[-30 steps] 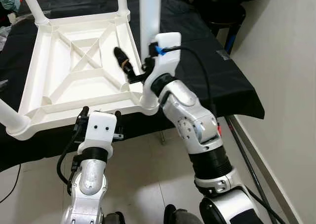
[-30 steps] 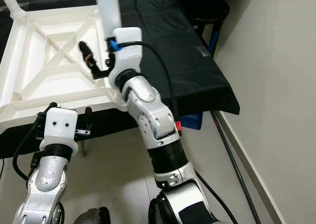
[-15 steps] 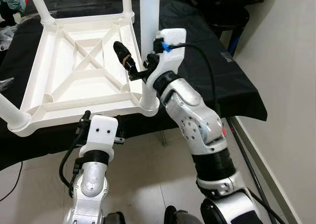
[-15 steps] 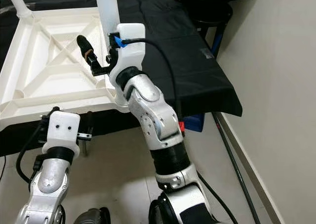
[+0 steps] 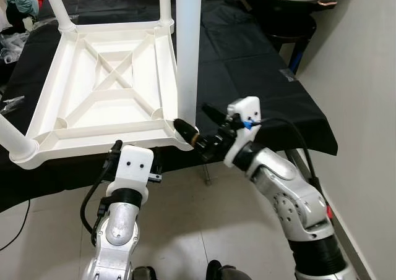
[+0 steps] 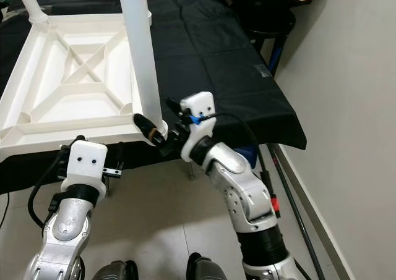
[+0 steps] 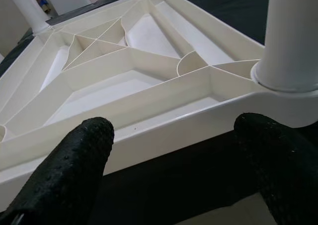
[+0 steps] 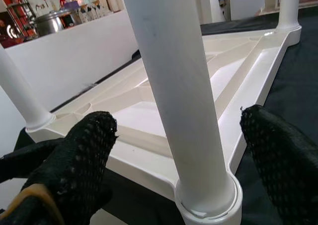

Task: Building children table

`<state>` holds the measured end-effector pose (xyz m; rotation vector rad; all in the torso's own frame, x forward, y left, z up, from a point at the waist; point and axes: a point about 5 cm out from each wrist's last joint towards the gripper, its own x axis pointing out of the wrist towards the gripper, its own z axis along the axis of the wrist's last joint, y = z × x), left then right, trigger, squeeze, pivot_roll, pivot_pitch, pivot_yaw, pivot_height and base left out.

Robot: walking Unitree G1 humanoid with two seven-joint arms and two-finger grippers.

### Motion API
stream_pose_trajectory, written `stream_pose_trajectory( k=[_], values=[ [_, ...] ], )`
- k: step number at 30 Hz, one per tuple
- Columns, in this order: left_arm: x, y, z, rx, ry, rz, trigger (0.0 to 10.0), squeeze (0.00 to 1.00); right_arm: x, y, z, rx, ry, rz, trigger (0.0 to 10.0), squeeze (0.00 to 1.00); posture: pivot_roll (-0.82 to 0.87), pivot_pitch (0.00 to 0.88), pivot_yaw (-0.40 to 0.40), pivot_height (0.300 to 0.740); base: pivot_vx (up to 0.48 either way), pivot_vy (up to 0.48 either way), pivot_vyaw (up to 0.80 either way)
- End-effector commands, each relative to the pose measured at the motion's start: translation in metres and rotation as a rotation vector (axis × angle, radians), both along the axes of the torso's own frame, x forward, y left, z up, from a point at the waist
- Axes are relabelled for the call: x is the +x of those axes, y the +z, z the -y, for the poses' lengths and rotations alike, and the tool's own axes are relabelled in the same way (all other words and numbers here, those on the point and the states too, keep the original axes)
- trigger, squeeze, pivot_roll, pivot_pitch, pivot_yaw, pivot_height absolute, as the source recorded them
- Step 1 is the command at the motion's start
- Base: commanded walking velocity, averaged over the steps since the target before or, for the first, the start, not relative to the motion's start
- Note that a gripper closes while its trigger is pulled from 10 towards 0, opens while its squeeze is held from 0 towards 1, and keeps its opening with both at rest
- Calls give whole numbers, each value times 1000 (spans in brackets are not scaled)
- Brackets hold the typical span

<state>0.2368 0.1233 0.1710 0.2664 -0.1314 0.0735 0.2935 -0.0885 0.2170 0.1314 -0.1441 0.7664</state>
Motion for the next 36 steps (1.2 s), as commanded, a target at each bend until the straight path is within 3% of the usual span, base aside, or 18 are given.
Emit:
stream_pose_trajectory(
  k=[1, 4, 8, 12, 17, 22, 29, 36],
  values=[
    [-2, -8, 6, -15, -51, -34, 10000, 0, -2, -19, 31, -45, -136, -21, 10000, 0, 102, 173, -33, 740, 0, 0, 0],
    [-2, -12, 14, -37, -118, -59, 10000, 0, -1, -40, 78, -151, -408, -34, 10000, 0, 95, 168, -30, 740, 0, 0, 0],
    [0, -15, 19, -44, -171, -79, 10000, 0, -8, -40, 94, -155, -492, -24, 10000, 0, 91, 166, -25, 740, 0, 0, 0],
    [1, -18, 22, -68, -204, -103, 10000, 0, -13, -41, 93, -143, -515, -30, 10000, 0, 87, 162, -20, 740, 0, 0, 0],
    [4, -26, 29, -88, -281, -157, 10000, 0, -22, -55, 87, -237, -584, 0, 10000, 0, 94, 145, -15, 740, 0, 0, 0],
    [4, -29, 34, -89, -334, -172, 10000, 0, -23, -60, 89, -244, -614, 4, 10000, 0, 94, 141, -16, 740, 0, 0, 125],
    [8, -34, 37, -49, -358, -191, 10000, 0, -23, -64, 87, -160, -637, -62, 10000, 0, 83, 130, -11, 740, 0, 0, 432],
    [10, -39, 40, -16, -388, -210, 10000, 0, -27, -72, 79, -171, -627, -84, 10000, 0, 81, 118, -8, 740, 0, -131, 0]
  ],
)
